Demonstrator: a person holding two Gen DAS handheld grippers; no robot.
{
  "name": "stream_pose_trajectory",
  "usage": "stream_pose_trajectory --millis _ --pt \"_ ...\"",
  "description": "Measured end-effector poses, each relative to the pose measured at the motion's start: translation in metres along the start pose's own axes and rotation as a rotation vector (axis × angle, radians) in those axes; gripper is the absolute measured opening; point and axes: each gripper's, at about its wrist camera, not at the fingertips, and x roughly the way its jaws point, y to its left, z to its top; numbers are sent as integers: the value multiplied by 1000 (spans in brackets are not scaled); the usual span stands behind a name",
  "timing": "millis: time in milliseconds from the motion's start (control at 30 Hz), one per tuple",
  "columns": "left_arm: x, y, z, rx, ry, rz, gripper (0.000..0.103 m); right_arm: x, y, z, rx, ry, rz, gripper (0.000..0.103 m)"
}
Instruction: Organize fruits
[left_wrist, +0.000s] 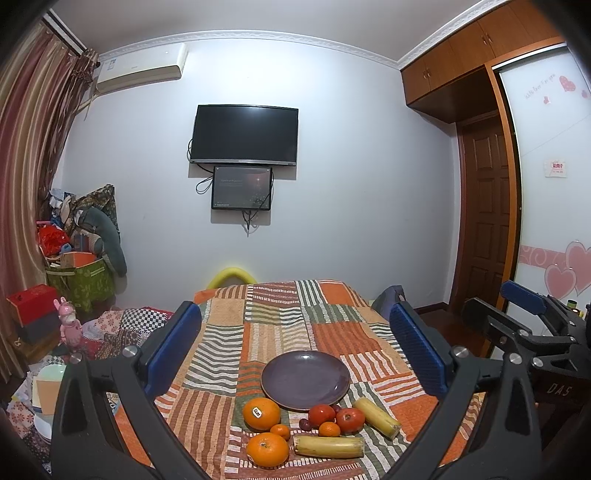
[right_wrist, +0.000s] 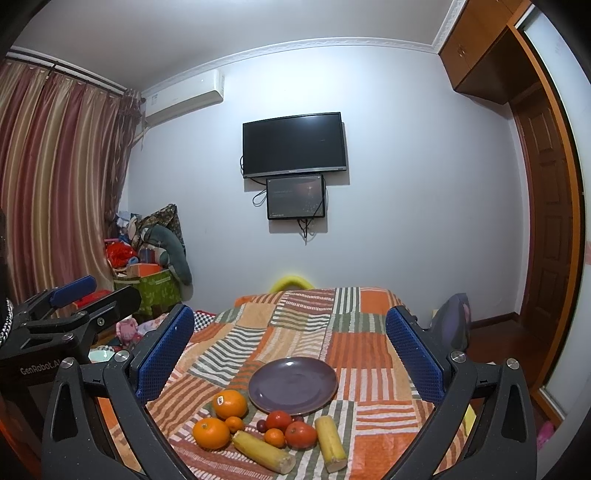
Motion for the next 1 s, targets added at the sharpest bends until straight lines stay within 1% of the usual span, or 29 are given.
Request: stream_pose_trajectory --millis 400,667,867,933,967,1000 --pt "0 -2 0 -1 4 -7 103 1 1 -2 2 1 3 103" --pt "3 1 -2 9 11 -28 103 5 1 -6 -2 10 3 103" --pt "12 6 -6 6 20 -44 103 14 -3 -11 4 39 13 103" --pt "18 7 -8 5 35 -39 101 19 -6 -15 7 57 11 101" --pt "23 10 -9 1 49 -30 95 21 -7 -16 8 66 10 98" --pt "27 12 -10 1 60 -25 87 24 -9 -18 10 80 11 96"
